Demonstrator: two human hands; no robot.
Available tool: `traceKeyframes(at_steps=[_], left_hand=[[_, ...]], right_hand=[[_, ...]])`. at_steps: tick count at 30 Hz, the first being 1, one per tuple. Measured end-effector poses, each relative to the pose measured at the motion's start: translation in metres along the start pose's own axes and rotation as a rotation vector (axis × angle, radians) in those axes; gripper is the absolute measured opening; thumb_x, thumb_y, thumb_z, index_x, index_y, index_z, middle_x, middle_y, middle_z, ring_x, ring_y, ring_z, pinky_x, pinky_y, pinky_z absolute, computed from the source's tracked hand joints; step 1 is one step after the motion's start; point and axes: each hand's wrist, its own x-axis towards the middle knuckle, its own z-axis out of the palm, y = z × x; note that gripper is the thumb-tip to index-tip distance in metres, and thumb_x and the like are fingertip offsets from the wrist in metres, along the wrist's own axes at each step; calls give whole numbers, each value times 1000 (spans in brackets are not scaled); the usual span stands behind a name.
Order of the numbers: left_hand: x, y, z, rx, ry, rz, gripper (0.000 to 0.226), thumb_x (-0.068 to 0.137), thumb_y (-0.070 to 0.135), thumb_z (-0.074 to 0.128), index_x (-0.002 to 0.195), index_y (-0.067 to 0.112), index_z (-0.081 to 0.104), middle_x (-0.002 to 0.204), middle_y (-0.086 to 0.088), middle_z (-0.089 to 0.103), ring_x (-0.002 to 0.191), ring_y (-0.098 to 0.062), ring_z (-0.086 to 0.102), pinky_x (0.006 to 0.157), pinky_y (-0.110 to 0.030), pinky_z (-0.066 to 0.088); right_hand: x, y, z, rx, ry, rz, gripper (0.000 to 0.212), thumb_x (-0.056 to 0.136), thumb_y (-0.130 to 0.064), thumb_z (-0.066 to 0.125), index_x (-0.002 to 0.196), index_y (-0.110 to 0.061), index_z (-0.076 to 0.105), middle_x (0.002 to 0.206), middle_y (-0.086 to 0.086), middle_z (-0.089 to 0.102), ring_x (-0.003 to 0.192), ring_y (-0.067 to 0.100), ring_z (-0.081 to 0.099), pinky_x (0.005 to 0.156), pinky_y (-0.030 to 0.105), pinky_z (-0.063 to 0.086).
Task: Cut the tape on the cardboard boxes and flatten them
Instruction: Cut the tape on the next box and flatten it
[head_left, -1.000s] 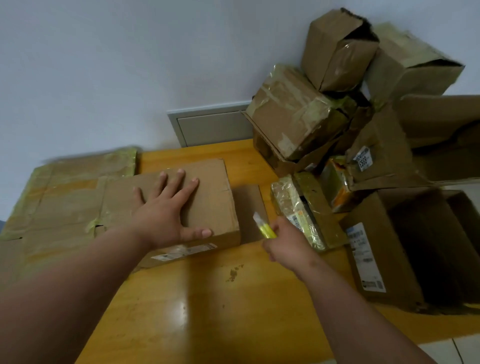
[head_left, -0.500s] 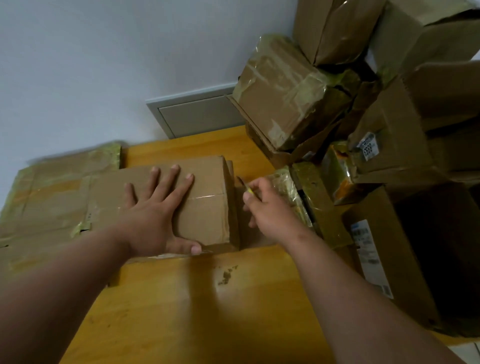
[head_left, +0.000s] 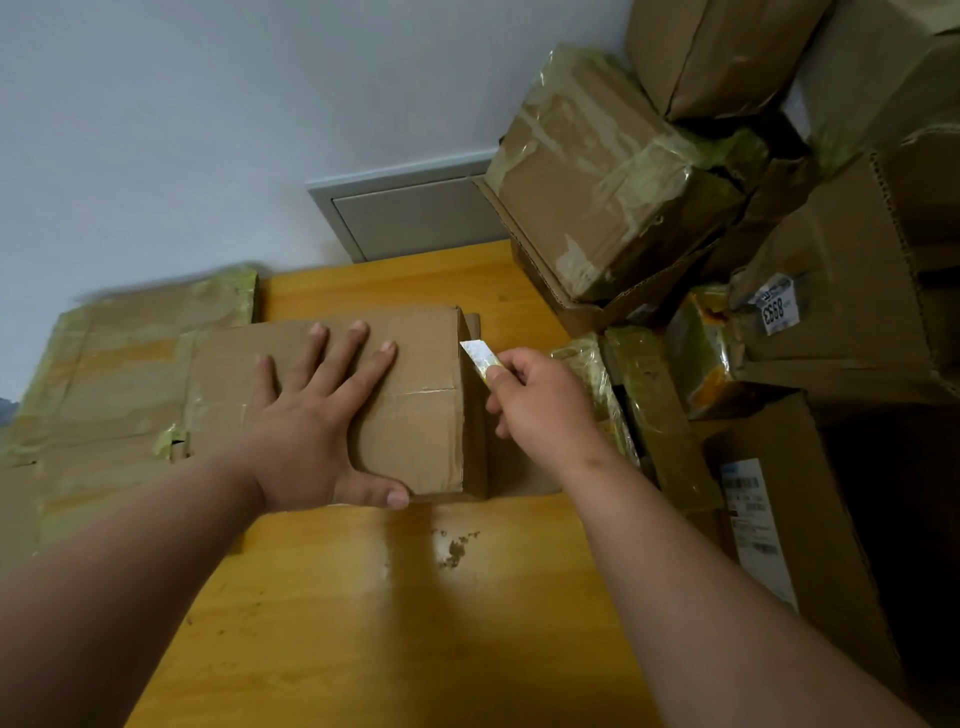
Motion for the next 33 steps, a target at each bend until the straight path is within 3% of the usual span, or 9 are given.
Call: traceKeyframes(at_steps=[8,10,12,16,22,27,33], left_hand=[[0,-1,2,-2,28,5,133,34,111,26,137,55,-37,150,19,-44,141,-18,-40,114,-64,-14],[-1,-2,3,-12,34,9,133,35,111,26,137,55,-36,149,20,-44,141,-18,-39,114,-64,-14],[0,-3,4,-20,47,14,132,35,111,27,138,56,-36,148,21,-45,142,-17,-38,114,-64,-14],[1,-3,6,-28,64,20,131,36,111,27,138,56,-34,146,23,-45,142,-17,-38,114,-64,-14],[2,-4,8,-42,91,26,131,36,111,29,139,57,-32,148,24,-43,141,-16,-39,113,-64,-16],[2,-6,10,-52,116,31,130,37,111,29,140,58,-30,146,26,-43,140,-13,-40,113,-63,-16],[4,-9,13,-63,124,46,129,38,110,32,140,59,-29,148,27,-41,142,-15,-37,111,-63,-18]], right_hand=[[-4,-5,-1,16,-20,22,15,101,-25,50,93,-29,62,75,-1,67,45,0,55,42,12,41],[-4,-9,-1,-14,-18,20,15,101,-25,50,94,-28,63,76,1,67,51,7,57,45,21,48],[-4,-12,-2,-90,-15,1,16,100,-26,51,90,-28,63,76,4,68,59,17,61,60,38,59],[-6,-13,-4,-184,-28,-47,19,98,-26,52,89,-19,67,73,9,68,71,31,66,68,49,59],[-10,-9,-10,-259,-82,-61,20,96,-25,52,89,-25,71,65,1,64,67,26,65,61,41,55],[-12,-6,-11,-316,-104,-76,19,97,-28,51,91,-31,68,58,-6,54,51,13,48,50,31,39],[-21,-3,-12,-348,-86,-55,19,96,-28,51,90,-29,69,54,-7,51,47,12,44,48,31,35]])
